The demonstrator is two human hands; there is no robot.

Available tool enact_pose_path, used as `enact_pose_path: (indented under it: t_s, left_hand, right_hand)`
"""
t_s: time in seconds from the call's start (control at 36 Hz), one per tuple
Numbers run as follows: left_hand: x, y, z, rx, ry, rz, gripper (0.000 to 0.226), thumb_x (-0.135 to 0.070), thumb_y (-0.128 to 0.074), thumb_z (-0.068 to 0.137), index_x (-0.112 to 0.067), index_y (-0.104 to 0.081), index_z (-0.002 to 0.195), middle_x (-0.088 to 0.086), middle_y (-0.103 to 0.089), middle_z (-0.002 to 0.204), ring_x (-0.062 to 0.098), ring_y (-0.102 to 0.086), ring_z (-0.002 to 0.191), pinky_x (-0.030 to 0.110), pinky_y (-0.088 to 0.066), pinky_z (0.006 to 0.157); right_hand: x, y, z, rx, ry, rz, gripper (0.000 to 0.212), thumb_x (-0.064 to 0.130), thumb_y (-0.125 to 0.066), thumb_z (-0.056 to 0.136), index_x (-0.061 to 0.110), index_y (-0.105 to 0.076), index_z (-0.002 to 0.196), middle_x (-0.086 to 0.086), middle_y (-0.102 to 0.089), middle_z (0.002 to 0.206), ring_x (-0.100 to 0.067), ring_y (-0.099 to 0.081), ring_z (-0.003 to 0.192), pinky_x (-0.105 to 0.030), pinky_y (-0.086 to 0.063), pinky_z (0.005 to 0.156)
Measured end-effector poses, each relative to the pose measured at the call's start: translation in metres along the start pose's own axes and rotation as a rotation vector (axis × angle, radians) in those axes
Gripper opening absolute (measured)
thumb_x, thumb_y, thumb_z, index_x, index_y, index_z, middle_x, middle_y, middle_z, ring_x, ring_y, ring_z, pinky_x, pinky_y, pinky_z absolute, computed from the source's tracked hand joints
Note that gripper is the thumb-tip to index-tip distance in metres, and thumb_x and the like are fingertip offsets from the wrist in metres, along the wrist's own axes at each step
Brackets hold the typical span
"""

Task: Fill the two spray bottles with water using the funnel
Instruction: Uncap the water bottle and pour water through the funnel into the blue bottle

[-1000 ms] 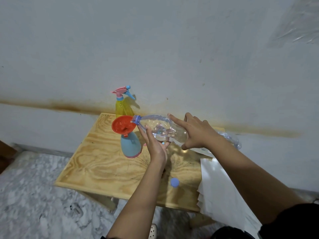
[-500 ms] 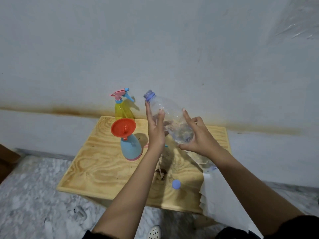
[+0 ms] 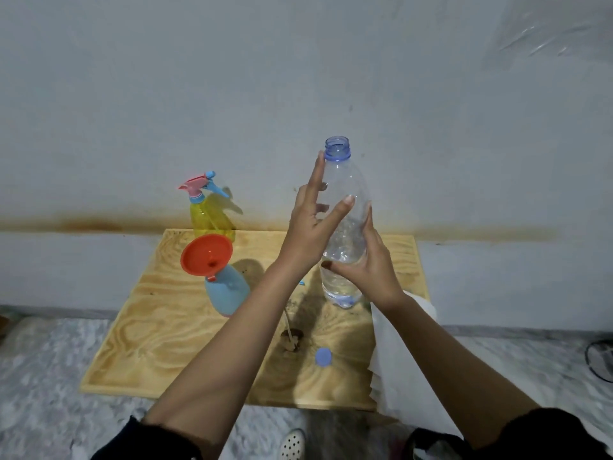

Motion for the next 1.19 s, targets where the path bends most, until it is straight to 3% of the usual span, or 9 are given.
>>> enact_pose_path:
  t_s: [0.11,0.25,0.39,0.58,0.78,0.83,0.94,1.0,1.19]
  left_hand:
    - [0.005,-0.005,-0.004,0.013,0.009,0.023,0.073,-0.044,-0.059,0.088,-0.057,-0.011,0.142,-0.004,-0.043,0.127,0.018,-0.057,0.104,0.029,-0.048,0.091]
    - [0.01,-0.012,-0.012,0.047,0.009,0.039,0.072,-0.039,-0.059,0.09,-0.061,-0.008,0.135,-0.004,-0.039,0.128,0.018,-0.053,0.113,0.037,-0.046,0.099]
    - [0.013,-0.02,-0.022,0.068,0.009,0.063,0.072,-0.047,-0.057,0.088,-0.065,-0.005,0.134,-0.01,-0.037,0.125,0.011,-0.049,0.108,0.029,-0.047,0.092]
    - [0.014,-0.023,-0.031,0.065,-0.01,0.123,0.075,-0.049,-0.056,0.085,-0.073,0.0,0.128,-0.022,-0.035,0.117,0.002,-0.047,0.108,0.017,-0.042,0.083]
    - [0.01,-0.026,-0.04,0.167,-0.028,0.176,0.072,-0.045,-0.053,0.091,-0.064,0.003,0.133,-0.011,-0.031,0.124,0.008,-0.046,0.111,0.009,-0.038,0.078]
    - [0.007,-0.027,-0.042,0.201,-0.019,0.17,0.072,-0.044,-0.053,0.092,-0.062,0.003,0.134,-0.01,-0.029,0.124,0.001,-0.044,0.109,0.009,-0.037,0.081]
    - [0.003,-0.027,-0.045,0.241,-0.012,0.15,0.077,-0.035,-0.057,0.092,-0.055,0.002,0.137,-0.01,-0.027,0.127,-0.032,-0.033,0.101,-0.003,-0.033,0.079]
    - [0.002,-0.026,-0.046,0.249,-0.017,0.157,0.08,-0.032,-0.059,0.091,-0.053,0.002,0.139,-0.009,-0.026,0.128,-0.036,-0.029,0.102,-0.004,-0.032,0.08]
    - [-0.004,-0.021,-0.047,0.189,-0.011,0.204,0.082,-0.033,-0.063,0.088,-0.04,-0.007,0.148,-0.011,-0.026,0.134,-0.013,-0.03,0.115,-0.006,-0.024,0.082]
  right_hand:
    - [-0.008,-0.001,-0.001,-0.015,-0.022,0.024,0.12,0.032,-0.085,0.065,0.03,-0.001,0.15,0.012,-0.042,0.14,-0.007,-0.04,0.132,-0.039,-0.042,0.106]
    - [-0.022,0.0,-0.006,-0.019,-0.069,0.032,0.119,0.037,-0.086,0.061,0.033,-0.007,0.15,0.008,-0.049,0.139,-0.007,-0.045,0.129,-0.041,-0.045,0.102]
    - [-0.03,0.003,-0.013,-0.051,-0.074,0.014,0.113,0.044,-0.085,0.06,0.03,-0.016,0.149,0.01,-0.051,0.137,-0.008,-0.047,0.127,-0.043,-0.046,0.1]
    - [-0.036,0.001,-0.019,-0.024,-0.079,0.006,0.116,0.053,-0.082,0.062,0.03,-0.01,0.149,0.005,-0.042,0.144,-0.015,-0.042,0.133,-0.047,-0.044,0.102]
    - [-0.033,0.0,-0.027,-0.039,-0.046,-0.063,0.111,0.054,-0.078,0.065,0.03,-0.009,0.148,0.006,-0.039,0.143,-0.014,-0.038,0.133,-0.044,-0.044,0.102]
    - [-0.031,0.002,-0.03,-0.037,-0.038,-0.064,0.108,0.051,-0.078,0.066,0.031,-0.011,0.147,0.005,-0.038,0.143,-0.014,-0.038,0.133,-0.043,-0.043,0.103]
    - [-0.028,0.003,-0.031,-0.022,-0.023,-0.103,0.107,0.049,-0.079,0.065,0.027,-0.012,0.146,0.002,-0.036,0.143,-0.015,-0.037,0.134,-0.042,-0.042,0.105]
    - [-0.028,0.005,-0.032,-0.027,-0.03,-0.145,0.105,0.046,-0.079,0.065,0.024,-0.015,0.146,0.0,-0.036,0.141,-0.016,-0.037,0.133,-0.041,-0.042,0.104]
    - [-0.027,0.009,-0.039,-0.082,-0.015,-0.259,0.081,0.033,-0.08,0.07,0.011,-0.034,0.134,-0.005,-0.041,0.127,-0.018,-0.044,0.118,-0.037,-0.048,0.09]
Point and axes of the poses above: each hand's wrist, its own z-axis towards the middle knuckle, its own y-axis out of the back of the hand, x = y × z, the point moved 5 cm from there along z, towards the middle knuckle
